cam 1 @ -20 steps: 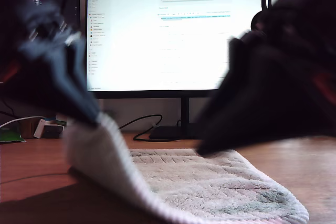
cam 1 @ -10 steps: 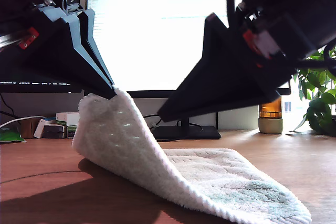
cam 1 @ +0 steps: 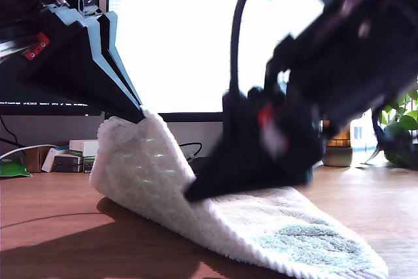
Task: Fold the tea towel to a neat square and place it to the right
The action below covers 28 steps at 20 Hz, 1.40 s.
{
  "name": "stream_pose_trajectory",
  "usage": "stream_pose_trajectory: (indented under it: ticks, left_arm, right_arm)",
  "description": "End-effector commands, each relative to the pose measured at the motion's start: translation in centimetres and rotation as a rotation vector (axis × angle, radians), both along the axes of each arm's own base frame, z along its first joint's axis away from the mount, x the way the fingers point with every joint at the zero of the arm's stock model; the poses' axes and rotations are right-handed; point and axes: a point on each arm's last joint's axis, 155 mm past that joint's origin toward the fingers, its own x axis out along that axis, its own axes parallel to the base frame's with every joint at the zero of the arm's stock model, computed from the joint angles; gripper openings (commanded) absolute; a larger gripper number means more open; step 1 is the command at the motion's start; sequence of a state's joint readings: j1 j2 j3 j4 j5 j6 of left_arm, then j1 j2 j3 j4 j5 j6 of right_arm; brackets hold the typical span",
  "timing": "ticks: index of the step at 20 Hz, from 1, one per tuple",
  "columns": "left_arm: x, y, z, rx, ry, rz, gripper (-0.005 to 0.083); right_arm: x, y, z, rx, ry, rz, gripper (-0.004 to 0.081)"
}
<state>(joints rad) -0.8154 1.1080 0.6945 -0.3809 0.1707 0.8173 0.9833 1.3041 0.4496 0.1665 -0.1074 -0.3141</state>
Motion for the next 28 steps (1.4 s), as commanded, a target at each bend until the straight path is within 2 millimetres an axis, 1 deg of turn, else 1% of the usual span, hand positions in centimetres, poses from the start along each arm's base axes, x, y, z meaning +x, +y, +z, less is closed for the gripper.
stream_pose_trajectory:
  ticks: [1, 4, 7, 13, 19, 25, 28]
  left_arm:
    - [0.1, -0.2, 0.3, -0.016, -0.004, 0.002, -0.0024]
    - [0.1, -0.1, 0.3, -0.016, -0.005, 0.003, -0.0024]
    - [0.2, -0.1, 0.6, -0.021, -0.010, 0.004, -0.0024]
    - [1.1, 0.7, 0.7, -0.025, -0.014, 0.042, -0.0024]
    - [2.2, 1.8, 0.8, -0.024, -0.018, 0.086, -0.0024]
    - [1.8, 2.4, 0.1, 0.016, -0.007, 0.072, -0.0024]
    - [1.7, 2.5, 0.0, 0.029, -0.015, 0.057, -0.0024]
  right_arm:
    - [0.5, -0.1, -0.5, -0.013, 0.002, -0.020, 0.0306]
    - [0.9, -0.6, -1.1, -0.035, 0.005, -0.038, 0.0305]
    - [1.3, -1.8, -2.0, -0.094, 0.001, -0.053, 0.0305]
    - [0.6, -3.8, -3.9, -0.221, 0.001, -0.016, 0.0305]
    - [0.3, -5.7, -5.3, -0.330, -0.001, -0.012, 0.0305]
    - [0.6, -7.1, -5.7, -0.424, -0.039, 0.008, 0.0304]
    - [1.1, -7.4, -5.2, -0.455, -0.052, -0.005, 0.0298]
